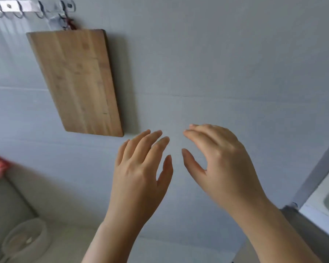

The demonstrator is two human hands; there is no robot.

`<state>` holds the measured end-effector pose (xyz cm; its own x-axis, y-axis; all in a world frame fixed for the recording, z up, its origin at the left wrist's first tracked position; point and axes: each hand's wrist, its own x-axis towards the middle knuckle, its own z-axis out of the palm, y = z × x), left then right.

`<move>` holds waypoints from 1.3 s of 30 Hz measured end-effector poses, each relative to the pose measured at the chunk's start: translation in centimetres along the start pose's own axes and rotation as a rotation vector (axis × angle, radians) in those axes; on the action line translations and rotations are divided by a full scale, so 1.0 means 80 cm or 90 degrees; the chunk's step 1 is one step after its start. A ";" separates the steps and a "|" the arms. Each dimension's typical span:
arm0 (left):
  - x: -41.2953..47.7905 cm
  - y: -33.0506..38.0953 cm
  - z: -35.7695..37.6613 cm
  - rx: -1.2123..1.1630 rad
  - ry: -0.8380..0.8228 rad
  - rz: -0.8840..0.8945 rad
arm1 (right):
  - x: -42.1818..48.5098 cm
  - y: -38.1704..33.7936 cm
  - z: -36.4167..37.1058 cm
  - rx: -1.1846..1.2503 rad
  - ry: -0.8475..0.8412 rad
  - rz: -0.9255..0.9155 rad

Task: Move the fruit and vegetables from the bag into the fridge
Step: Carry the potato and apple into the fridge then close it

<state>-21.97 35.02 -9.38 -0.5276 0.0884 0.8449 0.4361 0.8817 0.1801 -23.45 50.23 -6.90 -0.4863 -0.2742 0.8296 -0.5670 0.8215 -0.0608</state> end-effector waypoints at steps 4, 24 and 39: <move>-0.039 -0.082 -0.060 0.107 0.004 -0.078 | 0.020 -0.085 0.068 0.099 -0.037 -0.043; -0.212 -0.375 -0.311 0.539 0.006 -0.487 | 0.083 -0.504 0.346 0.545 -0.209 -0.316; -0.266 -0.548 -0.469 0.738 0.105 -0.634 | 0.136 -0.779 0.468 0.715 -0.262 -0.459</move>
<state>-2.54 -22.86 -16.33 -0.1342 -0.7191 0.6818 -0.8637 0.4222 0.2753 -18.31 -22.67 -14.86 0.0896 -0.7462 0.6597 -0.9012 -0.3427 -0.2652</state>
